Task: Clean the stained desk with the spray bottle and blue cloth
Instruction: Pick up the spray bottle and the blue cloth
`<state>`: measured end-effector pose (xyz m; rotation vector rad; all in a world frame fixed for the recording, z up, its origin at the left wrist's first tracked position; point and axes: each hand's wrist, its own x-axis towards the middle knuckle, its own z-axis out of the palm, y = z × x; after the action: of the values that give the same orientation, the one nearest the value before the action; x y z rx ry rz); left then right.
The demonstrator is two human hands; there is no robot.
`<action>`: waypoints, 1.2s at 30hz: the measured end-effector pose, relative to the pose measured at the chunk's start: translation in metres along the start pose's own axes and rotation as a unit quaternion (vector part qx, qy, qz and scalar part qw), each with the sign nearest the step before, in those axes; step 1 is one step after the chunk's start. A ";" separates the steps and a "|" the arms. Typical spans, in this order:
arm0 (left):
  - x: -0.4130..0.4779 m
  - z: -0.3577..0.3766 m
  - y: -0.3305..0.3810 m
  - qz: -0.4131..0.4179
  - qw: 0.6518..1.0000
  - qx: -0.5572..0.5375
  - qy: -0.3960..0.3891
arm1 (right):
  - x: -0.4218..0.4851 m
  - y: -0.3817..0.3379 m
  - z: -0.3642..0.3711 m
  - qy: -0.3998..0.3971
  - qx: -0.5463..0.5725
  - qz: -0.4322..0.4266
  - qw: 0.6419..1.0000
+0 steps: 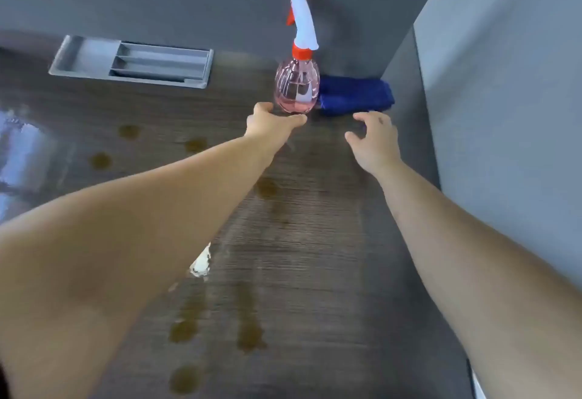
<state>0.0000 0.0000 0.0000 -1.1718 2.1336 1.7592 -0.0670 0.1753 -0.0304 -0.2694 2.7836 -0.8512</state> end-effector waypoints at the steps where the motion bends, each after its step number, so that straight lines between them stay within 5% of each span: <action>1: 0.000 0.004 0.008 0.013 1.000 0.006 0.004 | 0.012 0.001 0.000 -0.015 -0.049 -0.021 0.998; 6: 0.035 0.025 0.014 0.044 0.998 -0.001 0.047 | 0.059 0.004 0.006 -0.057 -0.191 -0.117 0.973; 17: 0.062 0.032 0.023 0.119 0.987 0.041 0.097 | 0.091 0.014 0.007 0.018 -0.194 -0.171 0.966; 25: 0.024 0.021 0.014 0.150 0.983 0.079 0.075 | 0.072 0.004 -0.001 0.043 -0.127 -0.136 0.982; 36: -0.089 -0.017 -0.034 0.160 0.982 0.092 -0.028 | -0.099 0.040 -0.041 -0.025 0.049 0.060 0.997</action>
<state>0.0893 0.0267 0.0281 -0.7580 2.4992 1.6354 0.0130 0.2528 -0.0049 -0.1053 2.6710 -0.9348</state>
